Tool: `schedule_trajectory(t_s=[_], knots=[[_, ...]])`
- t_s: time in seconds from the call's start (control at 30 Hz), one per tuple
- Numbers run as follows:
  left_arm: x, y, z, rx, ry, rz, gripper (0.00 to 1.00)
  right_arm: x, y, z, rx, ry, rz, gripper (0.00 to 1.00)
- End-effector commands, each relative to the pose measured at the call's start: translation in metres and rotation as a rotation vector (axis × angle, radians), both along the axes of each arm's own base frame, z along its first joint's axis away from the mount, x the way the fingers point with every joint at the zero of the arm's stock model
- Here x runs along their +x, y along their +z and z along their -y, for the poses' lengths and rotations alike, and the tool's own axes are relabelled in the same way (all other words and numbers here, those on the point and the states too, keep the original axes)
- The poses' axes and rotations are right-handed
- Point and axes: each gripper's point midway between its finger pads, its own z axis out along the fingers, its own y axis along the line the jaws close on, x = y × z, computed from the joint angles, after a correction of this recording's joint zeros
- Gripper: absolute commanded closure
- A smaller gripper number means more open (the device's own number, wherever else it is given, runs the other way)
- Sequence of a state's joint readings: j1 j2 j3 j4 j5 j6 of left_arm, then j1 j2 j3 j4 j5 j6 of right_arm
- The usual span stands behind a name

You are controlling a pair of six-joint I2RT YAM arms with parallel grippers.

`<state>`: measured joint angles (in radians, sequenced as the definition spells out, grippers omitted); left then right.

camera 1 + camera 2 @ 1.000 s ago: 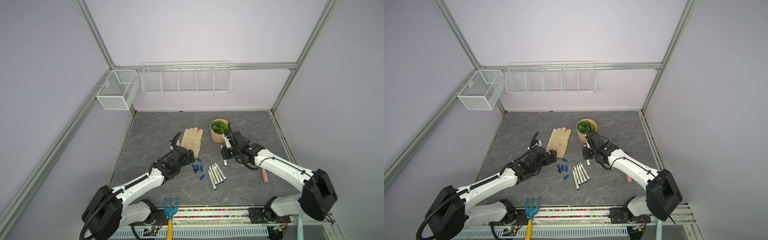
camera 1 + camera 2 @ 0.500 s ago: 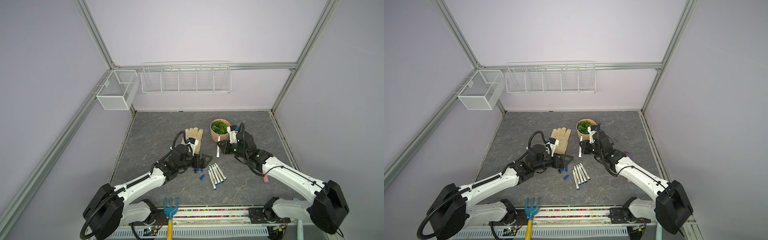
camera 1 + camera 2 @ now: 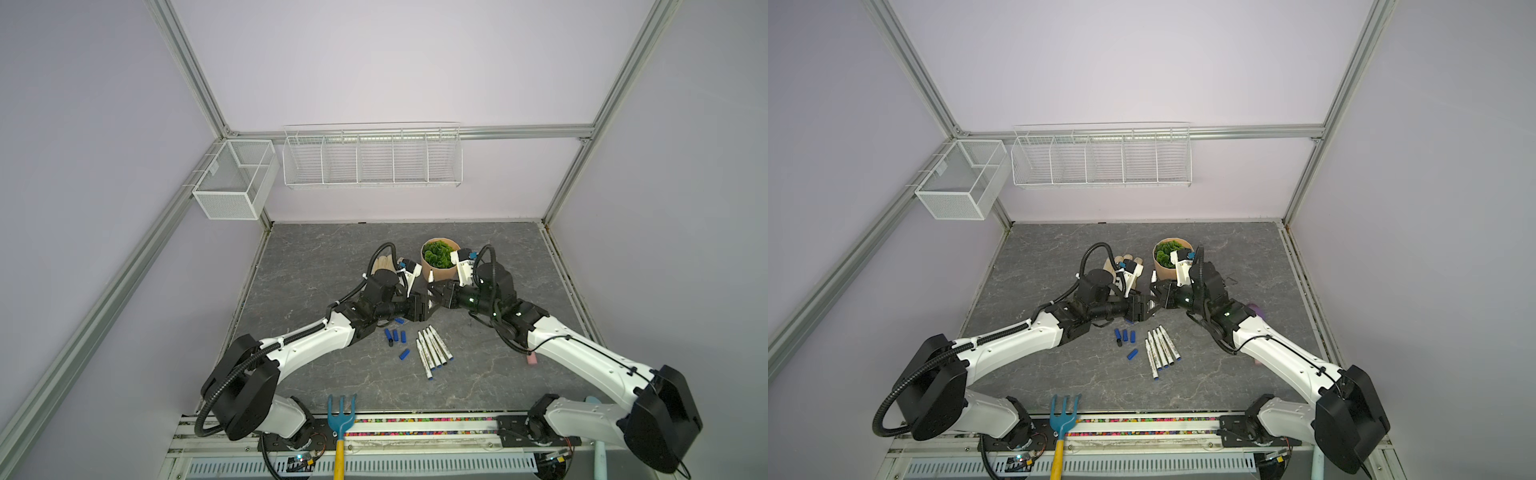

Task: Insert the pens into the pen caps
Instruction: 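Lift the marker with the right gripper and pass it to the left gripper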

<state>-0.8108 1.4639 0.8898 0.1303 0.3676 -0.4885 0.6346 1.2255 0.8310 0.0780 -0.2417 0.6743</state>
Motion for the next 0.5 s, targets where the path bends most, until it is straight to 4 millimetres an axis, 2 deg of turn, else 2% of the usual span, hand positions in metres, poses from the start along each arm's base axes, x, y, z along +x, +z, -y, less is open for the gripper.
schedule_trajectory(t_s=[0.0, 0.1, 0.23, 0.3, 0.4, 0.43, 0.47], knots=[[0.007, 0.009, 0.002, 0.000, 0.010, 0.051, 0.51, -0.005, 0.009, 0.000, 0.058, 0.022, -0.002, 0.93], [0.008, 0.014, 0.000, -0.010, 0.023, 0.071, 0.73, -0.006, 0.006, 0.002, 0.062, 0.019, -0.016, 0.93], [0.006, 0.010, -0.007, 0.011, 0.042, 0.071, 0.96, -0.005, 0.001, 0.010, 0.055, -0.001, -0.026, 0.93], [0.005, 0.007, -0.012, 0.016, 0.059, 0.067, 1.00, -0.004, -0.003, 0.013, 0.040, -0.008, -0.032, 0.93], [0.007, 0.002, -0.025, 0.020, 0.127, 0.047, 1.00, -0.005, -0.011, 0.018, -0.015, -0.015, -0.035, 0.92], [0.010, -0.002, -0.032, 0.028, 0.173, 0.037, 1.00, -0.006, -0.017, 0.020, -0.045, -0.013, -0.045, 0.85], [0.013, -0.006, -0.042, 0.042, 0.230, 0.028, 1.00, -0.007, -0.024, 0.022, -0.082, -0.015, -0.058, 0.72]])
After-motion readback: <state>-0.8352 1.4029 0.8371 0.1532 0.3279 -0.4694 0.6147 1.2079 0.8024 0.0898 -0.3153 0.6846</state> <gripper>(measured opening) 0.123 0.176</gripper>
